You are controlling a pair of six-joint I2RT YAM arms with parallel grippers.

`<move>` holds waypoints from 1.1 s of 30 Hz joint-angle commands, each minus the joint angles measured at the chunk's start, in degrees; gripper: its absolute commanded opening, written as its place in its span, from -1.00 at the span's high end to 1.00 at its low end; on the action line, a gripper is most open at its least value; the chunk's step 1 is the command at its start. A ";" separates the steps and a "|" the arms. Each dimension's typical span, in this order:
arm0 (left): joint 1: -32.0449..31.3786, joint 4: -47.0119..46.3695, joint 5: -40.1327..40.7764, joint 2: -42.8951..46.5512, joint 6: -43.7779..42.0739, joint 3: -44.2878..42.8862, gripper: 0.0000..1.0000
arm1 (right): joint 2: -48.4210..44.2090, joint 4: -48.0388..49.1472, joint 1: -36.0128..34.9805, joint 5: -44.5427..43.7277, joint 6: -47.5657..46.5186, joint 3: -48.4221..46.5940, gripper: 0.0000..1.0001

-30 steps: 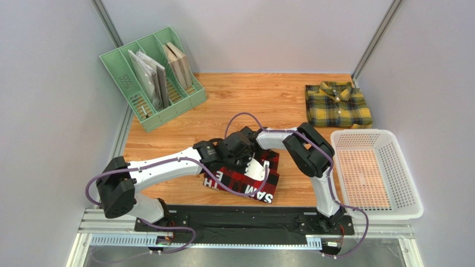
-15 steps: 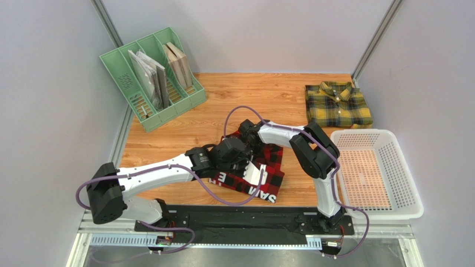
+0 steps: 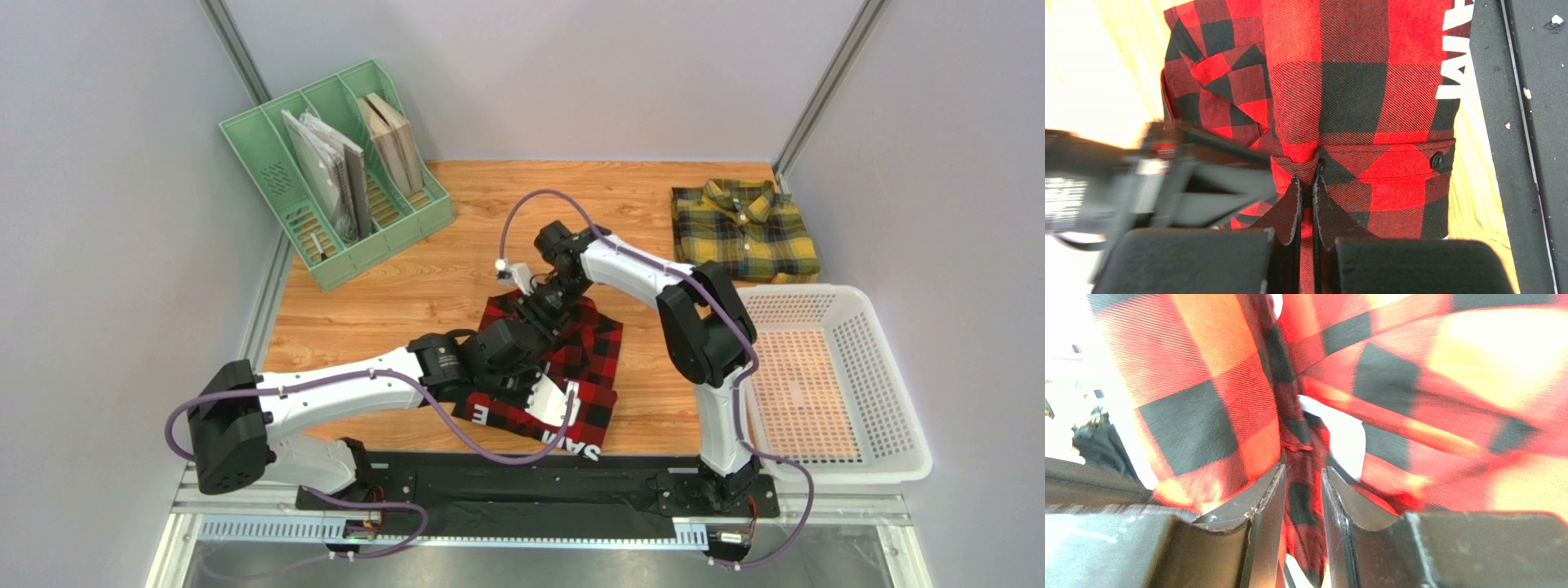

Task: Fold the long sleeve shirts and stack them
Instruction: Fold the shirt

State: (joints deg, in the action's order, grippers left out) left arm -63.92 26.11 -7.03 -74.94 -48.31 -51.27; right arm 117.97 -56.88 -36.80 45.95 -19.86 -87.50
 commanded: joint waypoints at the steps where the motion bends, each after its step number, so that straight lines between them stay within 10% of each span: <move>1: 1.43 -0.09 -1.94 -1.52 -0.20 -0.76 1.00 | -2.05 -4.98 5.49 0.37 -4.39 -7.14 0.31; 15: 6.87 1.84 -8.09 -8.73 -5.82 -6.48 1.00 | 14.82 -5.70 15.62 -0.96 -4.93 -22.10 0.31; 33: 8.81 17.39 -18.54 -8.48 -0.82 -12.10 1.00 | 13.17 -2.36 8.76 3.26 -5.63 -6.11 0.37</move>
State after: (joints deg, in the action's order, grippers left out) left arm -55.13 38.15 -20.27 -87.39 -50.85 -60.23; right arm 132.94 -62.08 -26.89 50.85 -23.79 -97.76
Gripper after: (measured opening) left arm 0.018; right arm 0.317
